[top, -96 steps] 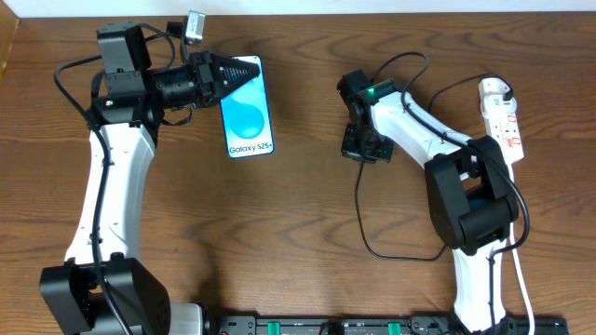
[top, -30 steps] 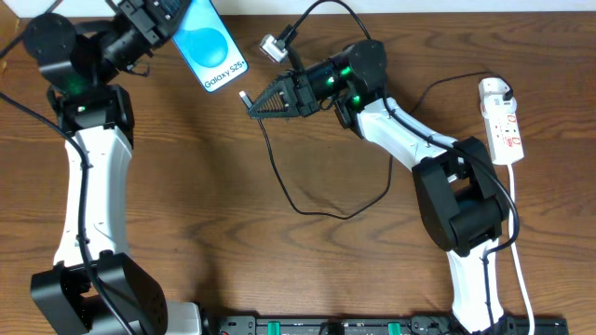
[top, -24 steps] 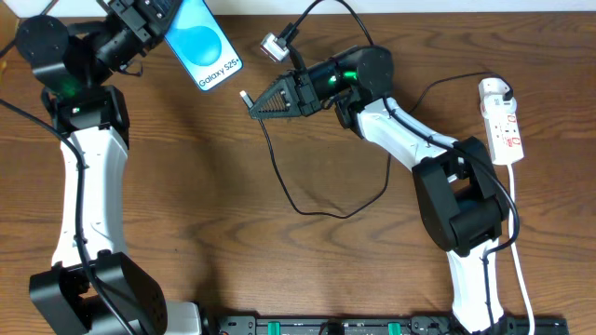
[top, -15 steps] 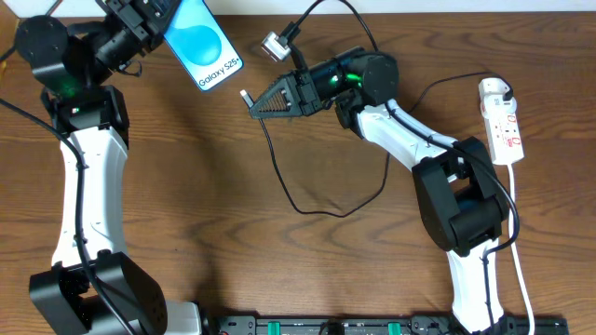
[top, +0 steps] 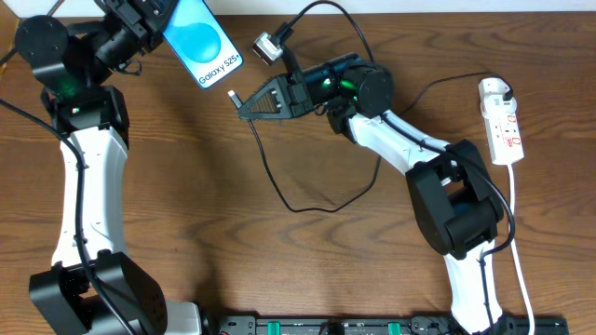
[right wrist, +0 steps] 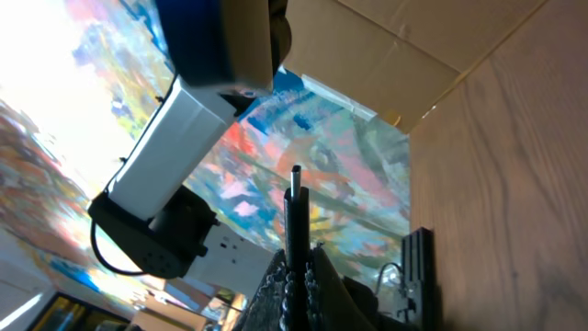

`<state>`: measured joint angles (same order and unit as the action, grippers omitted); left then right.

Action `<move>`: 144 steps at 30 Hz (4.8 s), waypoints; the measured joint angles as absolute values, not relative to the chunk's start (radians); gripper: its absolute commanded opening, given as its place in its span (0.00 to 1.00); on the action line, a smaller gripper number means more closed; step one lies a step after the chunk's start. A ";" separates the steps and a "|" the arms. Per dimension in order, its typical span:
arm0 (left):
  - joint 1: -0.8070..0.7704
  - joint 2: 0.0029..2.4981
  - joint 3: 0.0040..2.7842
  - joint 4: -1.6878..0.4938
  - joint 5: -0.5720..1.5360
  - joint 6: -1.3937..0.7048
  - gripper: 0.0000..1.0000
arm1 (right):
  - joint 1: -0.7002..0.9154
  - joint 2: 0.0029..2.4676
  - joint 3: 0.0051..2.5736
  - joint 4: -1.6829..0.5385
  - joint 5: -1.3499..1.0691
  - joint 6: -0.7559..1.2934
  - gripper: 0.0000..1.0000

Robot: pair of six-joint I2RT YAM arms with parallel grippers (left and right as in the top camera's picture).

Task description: Plug charger to phone and switch on socket

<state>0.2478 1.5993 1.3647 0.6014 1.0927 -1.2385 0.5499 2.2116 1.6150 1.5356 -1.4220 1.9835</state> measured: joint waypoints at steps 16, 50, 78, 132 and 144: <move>0.248 1.600 1.365 0.497 1.093 -1.238 0.07 | 0.556 2.212 1.617 1.536 -1.386 1.987 0.01; 0.248 1.603 1.365 0.363 1.085 -1.196 0.07 | 0.539 2.212 1.620 1.536 -1.386 1.983 0.01; 0.227 1.603 1.365 0.363 1.089 -1.196 0.07 | 0.533 2.212 1.620 1.537 -1.401 1.980 0.01; 0.229 1.603 1.365 0.366 0.988 -1.182 0.07 | 0.533 2.212 1.621 1.470 -1.299 1.971 0.01; 0.272 1.603 1.365 0.365 0.991 -1.213 0.07 | 0.533 2.212 1.621 1.470 -1.309 1.971 0.01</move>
